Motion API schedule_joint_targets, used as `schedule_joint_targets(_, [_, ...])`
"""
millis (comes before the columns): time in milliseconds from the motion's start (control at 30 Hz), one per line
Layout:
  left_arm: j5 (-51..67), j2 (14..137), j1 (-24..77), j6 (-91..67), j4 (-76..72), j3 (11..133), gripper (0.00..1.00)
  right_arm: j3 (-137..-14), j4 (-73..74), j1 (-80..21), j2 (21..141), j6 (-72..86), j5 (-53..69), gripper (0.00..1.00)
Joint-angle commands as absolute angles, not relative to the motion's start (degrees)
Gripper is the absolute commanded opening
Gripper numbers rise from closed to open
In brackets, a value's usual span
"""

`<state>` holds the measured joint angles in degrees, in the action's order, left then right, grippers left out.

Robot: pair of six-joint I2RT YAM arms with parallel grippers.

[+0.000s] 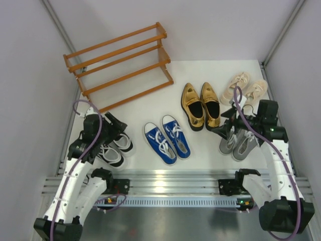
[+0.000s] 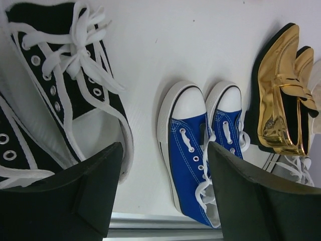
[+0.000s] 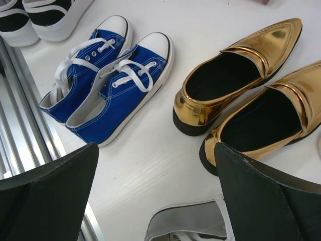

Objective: Place and organize the shoes onto the shoe shelf
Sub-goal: Pick up the shoe at the center of the board.

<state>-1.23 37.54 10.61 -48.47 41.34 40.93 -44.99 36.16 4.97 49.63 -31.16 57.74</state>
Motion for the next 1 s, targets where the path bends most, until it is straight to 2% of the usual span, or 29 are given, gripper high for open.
schedule_joint_targets(0, [4.1,39.3,10.4,-52.8,41.4,38.9,0.72,-45.6,36.1,4.1,48.6,-34.8,59.7,0.99])
schedule_joint_targets(167, [2.6,40.8,10.6,-55.2,41.3,36.0,0.68,-45.4,36.7,3.2,48.6,-35.6,59.4,0.99])
schedule_joint_targets(267, [-2.8,41.8,12.8,-55.2,40.2,34.5,0.68,-45.3,36.7,3.2,48.7,-35.7,59.4,0.99])
schedule_joint_targets(500, [-21.9,51.0,28.5,-60.6,37.3,35.0,0.68,-44.6,36.5,3.2,48.9,-35.9,59.1,0.99])
schedule_joint_targets(600, [-23.7,53.3,29.2,-61.0,34.5,33.3,0.67,-44.4,36.5,3.2,48.7,-35.9,58.8,0.99])
schedule_joint_targets(767, [-26.5,55.8,31.0,-60.2,29.9,31.0,0.54,-44.3,36.3,3.2,49.0,-36.1,58.6,1.00])
schedule_joint_targets(933, [-28.9,55.0,33.7,-56.0,25.6,29.9,0.33,-44.3,36.5,3.2,49.0,-36.2,58.4,0.99])
schedule_joint_targets(967, [-29.5,54.8,34.4,-55.7,25.7,30.0,0.24,-44.4,36.4,3.2,49.0,-36.2,58.3,0.99])
